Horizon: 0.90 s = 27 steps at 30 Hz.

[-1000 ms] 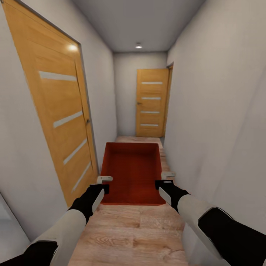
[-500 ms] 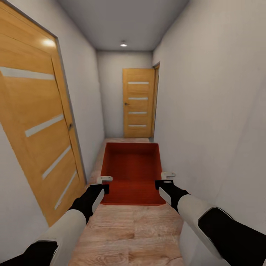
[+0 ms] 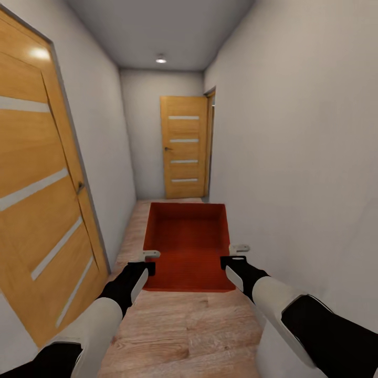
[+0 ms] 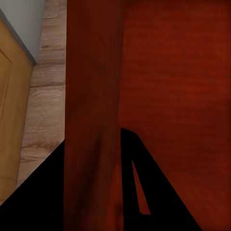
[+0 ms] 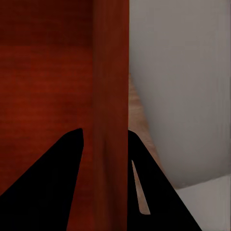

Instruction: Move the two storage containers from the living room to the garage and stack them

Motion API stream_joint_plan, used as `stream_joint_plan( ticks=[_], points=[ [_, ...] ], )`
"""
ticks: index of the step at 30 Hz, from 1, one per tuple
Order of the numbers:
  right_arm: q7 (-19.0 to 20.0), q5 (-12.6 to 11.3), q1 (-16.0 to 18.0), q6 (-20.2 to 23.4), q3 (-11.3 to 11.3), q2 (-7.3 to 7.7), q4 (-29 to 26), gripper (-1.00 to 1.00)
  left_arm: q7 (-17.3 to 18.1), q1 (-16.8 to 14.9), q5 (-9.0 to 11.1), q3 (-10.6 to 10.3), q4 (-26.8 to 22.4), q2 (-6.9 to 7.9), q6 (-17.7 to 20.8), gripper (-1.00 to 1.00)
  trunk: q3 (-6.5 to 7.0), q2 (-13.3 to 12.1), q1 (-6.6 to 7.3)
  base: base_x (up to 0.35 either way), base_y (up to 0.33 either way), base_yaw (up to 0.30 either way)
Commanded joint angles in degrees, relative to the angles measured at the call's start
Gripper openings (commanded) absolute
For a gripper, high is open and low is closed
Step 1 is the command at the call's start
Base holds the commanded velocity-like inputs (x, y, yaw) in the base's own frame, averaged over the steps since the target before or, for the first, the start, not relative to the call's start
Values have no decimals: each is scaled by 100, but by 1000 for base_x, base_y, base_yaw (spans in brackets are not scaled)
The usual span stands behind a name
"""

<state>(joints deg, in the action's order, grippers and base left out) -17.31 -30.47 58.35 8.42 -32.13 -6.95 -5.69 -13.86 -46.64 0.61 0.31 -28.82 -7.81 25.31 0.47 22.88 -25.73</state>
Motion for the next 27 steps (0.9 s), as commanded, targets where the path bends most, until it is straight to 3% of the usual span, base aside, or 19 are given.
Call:
stream_joint_plan(
  ticks=[1,27],
  points=[
    [-554,120,-1,-385,-443,1,-13,-100,-29,-3,167,22,8,-10,9,-100,-2,4,-5,300,163,-10],
    [-550,120,-2,-402,-443,1,-13,-100,-21,-3,167,24,50,-13,9,-100,-5,4,-5,302,156,6]
  ],
)
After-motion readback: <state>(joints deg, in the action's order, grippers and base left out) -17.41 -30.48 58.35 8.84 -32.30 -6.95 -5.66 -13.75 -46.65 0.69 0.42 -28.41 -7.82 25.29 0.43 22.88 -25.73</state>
